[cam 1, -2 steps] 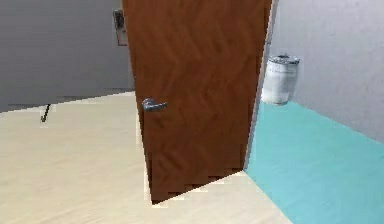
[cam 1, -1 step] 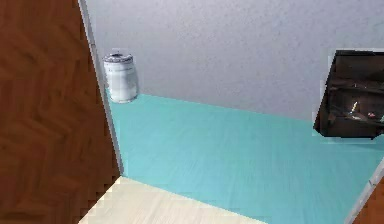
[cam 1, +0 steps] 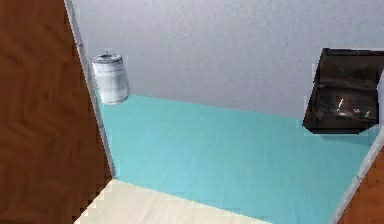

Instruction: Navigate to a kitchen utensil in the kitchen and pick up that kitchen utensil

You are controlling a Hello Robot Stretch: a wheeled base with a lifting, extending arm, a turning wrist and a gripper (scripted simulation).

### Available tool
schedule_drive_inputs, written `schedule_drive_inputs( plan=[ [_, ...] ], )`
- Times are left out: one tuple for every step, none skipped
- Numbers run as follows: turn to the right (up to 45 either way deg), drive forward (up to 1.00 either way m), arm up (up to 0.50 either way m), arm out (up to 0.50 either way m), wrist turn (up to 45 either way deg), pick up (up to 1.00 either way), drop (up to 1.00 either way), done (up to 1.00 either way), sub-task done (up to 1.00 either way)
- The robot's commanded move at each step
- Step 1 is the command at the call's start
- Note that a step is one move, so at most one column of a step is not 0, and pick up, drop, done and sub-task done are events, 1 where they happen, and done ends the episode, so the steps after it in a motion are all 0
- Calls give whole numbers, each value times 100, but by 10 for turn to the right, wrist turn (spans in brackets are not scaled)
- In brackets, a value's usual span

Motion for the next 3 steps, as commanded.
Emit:
schedule_drive_inputs(
  plan=[
    [-450, 0, 0, 0, 0, 0, 0, 0, 0],
    [-270, 0, 0, 0, 0, 0, 0, 0, 0],
    [0, 15, 0, 0, 0, 0, 0, 0, 0]
  ],
)
